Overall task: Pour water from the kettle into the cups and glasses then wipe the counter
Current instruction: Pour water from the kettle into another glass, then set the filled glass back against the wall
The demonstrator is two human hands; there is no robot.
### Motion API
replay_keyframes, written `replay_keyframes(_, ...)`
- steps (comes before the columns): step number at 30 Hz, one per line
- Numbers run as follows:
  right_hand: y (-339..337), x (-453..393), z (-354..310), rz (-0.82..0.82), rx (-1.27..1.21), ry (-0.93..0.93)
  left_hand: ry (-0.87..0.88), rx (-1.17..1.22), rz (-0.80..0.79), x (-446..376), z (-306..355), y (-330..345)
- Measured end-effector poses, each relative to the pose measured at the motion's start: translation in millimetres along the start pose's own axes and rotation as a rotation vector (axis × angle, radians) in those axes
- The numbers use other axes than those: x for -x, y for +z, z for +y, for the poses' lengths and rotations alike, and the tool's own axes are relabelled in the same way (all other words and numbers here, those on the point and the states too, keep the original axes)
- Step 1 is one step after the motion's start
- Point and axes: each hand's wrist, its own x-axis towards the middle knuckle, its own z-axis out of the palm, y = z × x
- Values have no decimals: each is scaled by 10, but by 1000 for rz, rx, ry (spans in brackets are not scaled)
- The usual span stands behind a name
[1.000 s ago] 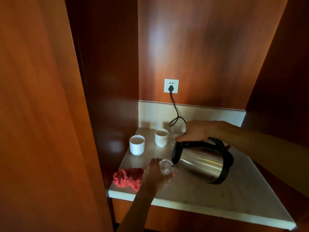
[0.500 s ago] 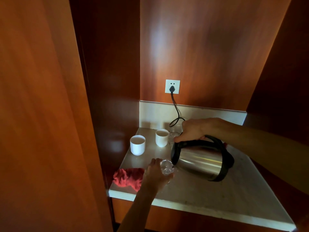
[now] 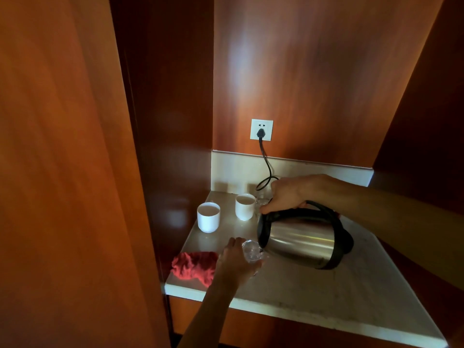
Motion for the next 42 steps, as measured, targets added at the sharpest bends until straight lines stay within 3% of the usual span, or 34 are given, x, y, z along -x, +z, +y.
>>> replay_keyframes(13,32,65,67,46,-82,16,-19,-6,-16,-2,14,-28)
replay_keyframes(27,830,384,736,295,-794,167,-58,14,-130,-143,91,-144)
replay_keyframes(35,1022,478,788,568,-1294,244,-82,-2,-22,-536,183,-241)
replay_keyframes(42,1039,306,829,727,-1486,280,-112,-126,11,-1042,227,-309)
